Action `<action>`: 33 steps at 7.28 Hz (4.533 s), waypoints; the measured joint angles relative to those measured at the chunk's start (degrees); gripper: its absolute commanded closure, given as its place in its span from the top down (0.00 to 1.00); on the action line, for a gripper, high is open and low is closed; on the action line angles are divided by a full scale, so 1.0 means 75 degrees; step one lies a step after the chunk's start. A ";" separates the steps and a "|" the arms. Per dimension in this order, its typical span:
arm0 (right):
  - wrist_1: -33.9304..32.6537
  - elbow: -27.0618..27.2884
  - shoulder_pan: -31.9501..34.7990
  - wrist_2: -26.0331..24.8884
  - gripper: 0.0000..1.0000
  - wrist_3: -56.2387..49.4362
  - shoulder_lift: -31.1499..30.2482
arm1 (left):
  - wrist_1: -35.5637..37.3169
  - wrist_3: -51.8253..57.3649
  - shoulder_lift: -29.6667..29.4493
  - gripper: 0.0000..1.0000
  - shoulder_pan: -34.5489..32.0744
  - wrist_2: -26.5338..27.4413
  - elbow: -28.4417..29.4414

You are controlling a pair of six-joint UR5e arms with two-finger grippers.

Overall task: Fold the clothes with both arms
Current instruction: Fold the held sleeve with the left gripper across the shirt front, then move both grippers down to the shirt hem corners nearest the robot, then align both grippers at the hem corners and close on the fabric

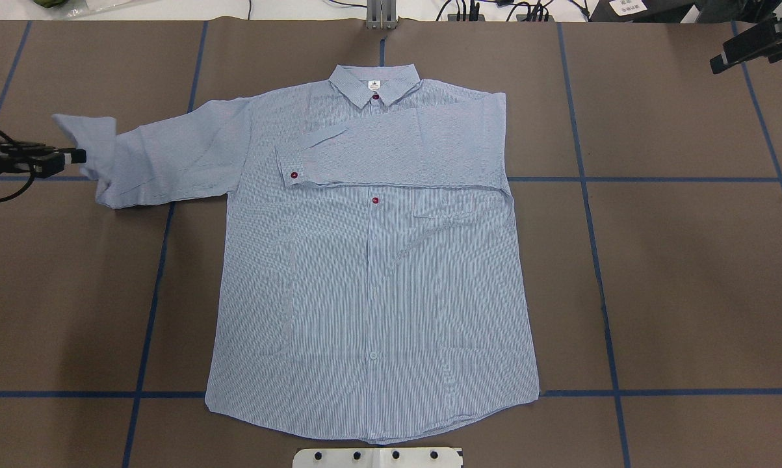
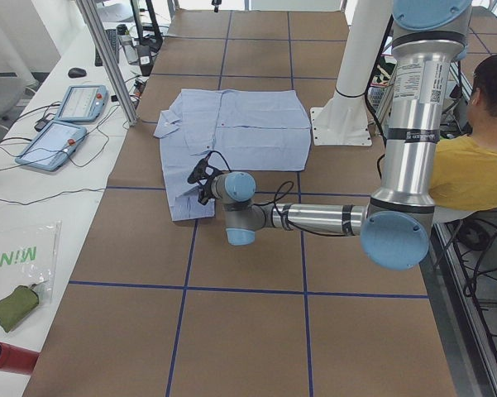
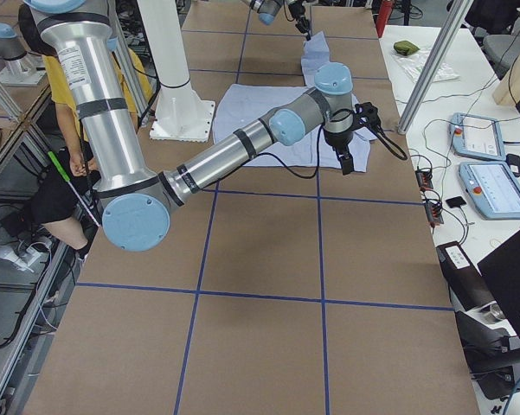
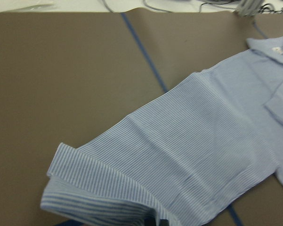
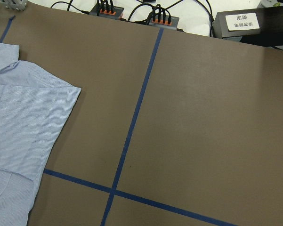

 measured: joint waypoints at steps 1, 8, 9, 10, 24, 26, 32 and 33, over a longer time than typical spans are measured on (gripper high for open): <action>0.0000 0.0006 0.0000 -0.0001 1.00 0.0003 -0.0010 | 0.0240 -0.0377 -0.0693 0.00 0.0103 -0.0118 -0.0048; 0.0009 0.0006 0.0000 0.0010 1.00 0.0027 -0.0080 | 0.3108 -0.2386 -0.4518 0.00 0.2957 0.2378 0.0510; 0.0011 0.0002 0.0000 0.0010 1.00 0.0027 -0.0091 | 0.3136 -0.2423 -0.4778 0.00 0.3162 0.2669 0.0828; 0.0011 0.0002 0.0000 0.0010 1.00 0.0030 -0.0099 | 0.3144 -0.2437 -0.4963 0.06 0.3349 0.2917 0.1077; 0.0009 0.3768 -0.7170 -0.5784 1.00 0.8510 -0.2009 | 0.7973 -0.2012 -0.0385 1.00 0.4846 0.3863 -0.4929; 0.0002 0.3905 -0.8154 -0.6624 1.00 0.9102 -0.2190 | 0.7579 -0.3116 0.0567 1.00 0.5951 0.4802 -0.5055; 0.0000 0.3915 -0.8472 -0.6878 1.00 0.9229 -0.2216 | 0.7619 -0.4403 0.1263 0.58 0.7379 0.5319 -0.4940; 0.0000 0.3915 -0.8478 -0.6883 1.00 0.9231 -0.2216 | 0.7638 -0.4409 0.1260 0.57 0.7425 0.5319 -0.4937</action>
